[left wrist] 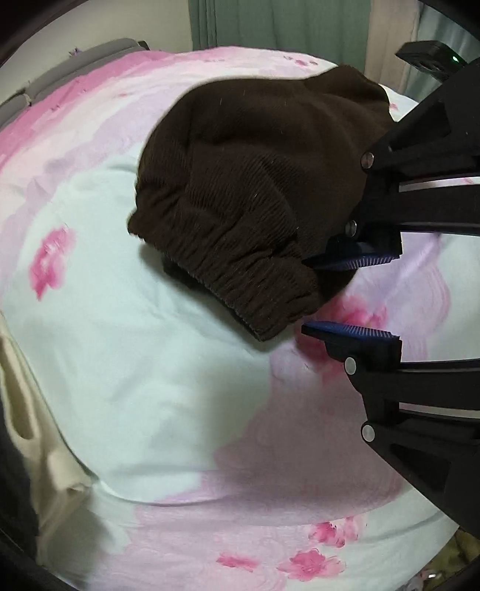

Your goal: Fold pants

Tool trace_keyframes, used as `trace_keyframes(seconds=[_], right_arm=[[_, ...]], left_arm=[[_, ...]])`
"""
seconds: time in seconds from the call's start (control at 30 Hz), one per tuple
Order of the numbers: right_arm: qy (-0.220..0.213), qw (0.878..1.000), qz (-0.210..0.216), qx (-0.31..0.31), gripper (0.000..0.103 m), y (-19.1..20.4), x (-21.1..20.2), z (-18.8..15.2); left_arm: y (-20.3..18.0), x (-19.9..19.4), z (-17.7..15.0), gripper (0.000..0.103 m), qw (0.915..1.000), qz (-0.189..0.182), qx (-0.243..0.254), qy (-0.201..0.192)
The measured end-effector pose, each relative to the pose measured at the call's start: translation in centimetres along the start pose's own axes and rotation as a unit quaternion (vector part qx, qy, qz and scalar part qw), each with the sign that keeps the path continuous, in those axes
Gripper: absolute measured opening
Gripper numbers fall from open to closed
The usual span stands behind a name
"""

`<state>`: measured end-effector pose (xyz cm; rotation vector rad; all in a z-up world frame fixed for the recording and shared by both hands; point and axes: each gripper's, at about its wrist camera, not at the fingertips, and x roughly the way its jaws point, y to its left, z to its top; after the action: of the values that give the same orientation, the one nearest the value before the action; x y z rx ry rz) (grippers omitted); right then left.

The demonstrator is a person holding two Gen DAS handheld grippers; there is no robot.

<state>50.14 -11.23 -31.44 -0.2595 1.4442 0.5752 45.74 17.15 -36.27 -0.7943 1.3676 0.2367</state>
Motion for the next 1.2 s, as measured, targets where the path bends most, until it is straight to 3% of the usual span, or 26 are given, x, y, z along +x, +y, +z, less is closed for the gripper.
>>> trace_keyframes(seconds=[0.1,0.13,0.17,0.2,0.23,0.3,0.37,0.43,0.5,0.57,0.6,0.63,0.7,0.87,1.03,1.1,1.2], right_arm=[[0.005,1.0,0.005,0.0,0.016,-0.1,0.6,0.1],[0.004,1.0,0.005,0.002,0.018,-0.3,0.4,0.1],[0.003,1.0,0.007,0.007,0.021,-0.5,-0.1,0.0],[0.001,1.0,0.011,0.015,0.028,-0.9,-0.7,-0.4],[-0.005,1.0,0.015,0.021,0.034,-1.2,-1.4,-0.8],[-0.035,0.999,0.017,0.037,0.035,-2.3,-4.0,-1.5],[-0.082,0.995,-0.011,0.064,0.038,-4.6,-7.5,-2.2],[-0.121,0.986,-0.052,0.1,0.046,-7.6,-10.4,-2.5],[-0.15,0.973,-0.105,0.139,0.052,-10.8,-12.8,-2.3],[-0.164,0.963,-0.145,0.159,0.053,-13.3,-14.2,-1.6],[-0.172,0.96,-0.154,0.159,0.053,-14.4,-14.7,-1.2],[-0.178,0.958,-0.161,0.158,0.053,-15.7,-15.1,-0.7],[-0.181,0.957,-0.164,0.158,0.053,-17.2,-15.2,-0.1],[-0.17,0.955,-0.143,0.197,0.053,-22.7,-13.3,0.2],[-0.138,0.965,-0.094,0.201,0.053,-25.7,-9.9,-0.1],[-0.119,0.965,-0.077,0.22,0.053,-27.2,-8.1,-0.2],[-0.089,0.958,-0.072,0.264,0.039,-28.6,-6.5,-0.8]], left_arm=[[-2.6,-1.7,0.1,0.034,0.9952,0.058,0.075,-0.025],[-3.8,-2.3,-0.3,0.039,0.991,0.076,0.103,-0.037],[-5.2,-3.4,-0.6,0.051,0.9836,0.099,0.141,-0.054],[-6.5,-4.7,-1.0,0.054,0.9752,0.106,0.179,-0.076],[-7.3,-5.4,-1.1,0.059,0.9702,0.103,0.201,-0.087],[-10.1,-7.1,-0.9,0.059,0.9542,0.088,0.266,-0.106],[-13.3,-7.9,0.2,0.061,0.935,0.059,0.335,-0.101],[-16.6,-7.8,1.3,0.062,0.91,0.026,0.408,-0.07],[-20.9,-6.7,1.8,0.062,0.8668,0.023,0.497,-0.037],[-24.3,-5.3,1.8,0.062,0.8334,0.021,0.552,-0.011],[-25.8,-4.3,1.9,0.062,0.8202,0.017,0.572,0.01],[-27.0,-3.2,2.3,0.062,0.8128,0.017,0.582,0.027],[-28.1,-1.2,3.3,0.062,0.811,0.024,0.582,0.057],[-29.5,3.5,4.1,0.061,0.8254,0.062,0.552,0.1],[-30.1,7.1,2.7,0.06,0.8131,0.09,0.557,0.144],[-30.3,7.8,2.8,0.056,0.8151,0.101,0.552,0.146],[-30.4,8.5,3.2,0.031,0.8297,0.097,0.53,0.147]])
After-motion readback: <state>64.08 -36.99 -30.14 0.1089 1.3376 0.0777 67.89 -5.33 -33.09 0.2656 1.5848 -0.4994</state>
